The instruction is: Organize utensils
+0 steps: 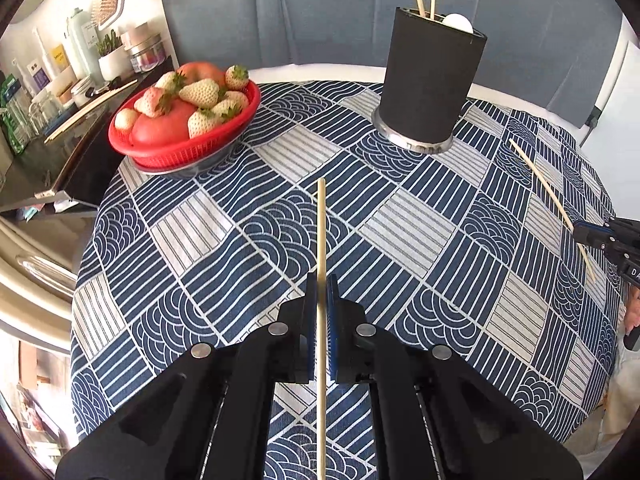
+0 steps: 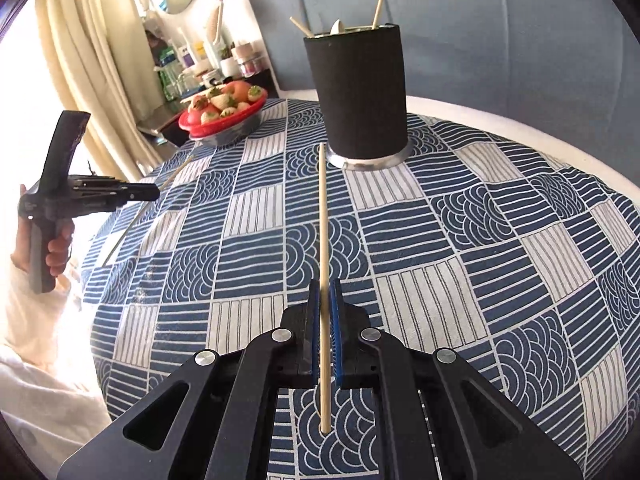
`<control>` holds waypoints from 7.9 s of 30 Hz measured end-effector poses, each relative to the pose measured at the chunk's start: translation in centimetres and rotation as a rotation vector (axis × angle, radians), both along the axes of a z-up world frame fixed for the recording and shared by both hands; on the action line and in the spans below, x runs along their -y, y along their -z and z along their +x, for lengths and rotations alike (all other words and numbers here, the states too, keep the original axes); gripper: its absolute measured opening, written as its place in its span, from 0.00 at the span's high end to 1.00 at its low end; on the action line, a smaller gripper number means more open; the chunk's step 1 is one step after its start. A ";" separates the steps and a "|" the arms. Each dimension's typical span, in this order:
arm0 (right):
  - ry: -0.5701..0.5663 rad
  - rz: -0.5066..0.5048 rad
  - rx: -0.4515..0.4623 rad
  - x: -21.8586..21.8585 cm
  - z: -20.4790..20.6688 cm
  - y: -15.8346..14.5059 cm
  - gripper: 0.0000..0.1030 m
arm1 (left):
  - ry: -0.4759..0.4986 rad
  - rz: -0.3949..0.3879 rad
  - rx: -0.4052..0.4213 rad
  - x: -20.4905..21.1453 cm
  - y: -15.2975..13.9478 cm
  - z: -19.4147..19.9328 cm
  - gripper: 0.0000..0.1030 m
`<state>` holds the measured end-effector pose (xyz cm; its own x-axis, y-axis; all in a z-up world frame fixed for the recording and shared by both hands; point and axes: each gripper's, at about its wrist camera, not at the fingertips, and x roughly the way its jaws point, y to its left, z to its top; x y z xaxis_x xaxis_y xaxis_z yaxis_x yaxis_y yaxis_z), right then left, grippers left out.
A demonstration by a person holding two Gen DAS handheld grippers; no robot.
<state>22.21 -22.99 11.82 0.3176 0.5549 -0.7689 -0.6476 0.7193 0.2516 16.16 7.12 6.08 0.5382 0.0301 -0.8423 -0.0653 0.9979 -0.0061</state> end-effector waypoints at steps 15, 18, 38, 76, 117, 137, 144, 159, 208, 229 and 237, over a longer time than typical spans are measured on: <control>0.050 0.038 0.096 0.1 2.9 -7.5 0.95 | 0.103 0.026 0.068 3.4 -5.9 4.4 0.96; 0.066 0.054 0.128 0.1 4.0 -9.0 0.95 | 0.115 0.057 0.104 3.9 -7.8 5.3 0.96; 0.103 0.180 0.272 -0.4 9.4 -15.0 0.95 | 0.168 0.061 0.290 5.1 -15.9 11.0 0.95; 0.082 0.835 0.369 -0.4 16.6 -11.1 0.95 | 0.247 -0.416 0.815 2.5 -15.6 18.5 0.95; 0.083 0.515 0.341 -7.9 18.9 -3.9 0.95 | 0.220 -0.361 0.773 2.1 -8.5 19.8 0.95; 0.073 0.323 0.343 -8.0 16.3 -4.2 0.95 | 0.240 -0.225 0.648 3.2 -7.7 17.4 0.95; 0.099 0.255 0.360 -8.2 15.7 -5.0 0.91 | 0.227 -0.207 0.616 3.4 -7.9 17.0 0.95; 0.198 0.122 0.481 -6.3 10.4 -6.1 0.17 | 0.166 -0.154 0.614 3.3 -7.8 12.3 0.12; 0.309 0.083 0.458 -2.0 -4.1 0.0 0.08 | 0.062 0.008 0.536 6.0 1.8 -1.1 0.06; 0.309 0.089 0.445 -1.8 -3.9 0.0 0.08 | 0.039 0.014 0.542 5.7 1.8 -1.3 0.06; 0.309 0.089 0.444 -1.7 -3.8 0.0 0.08 | 0.033 0.014 0.535 5.7 1.8 -1.1 0.06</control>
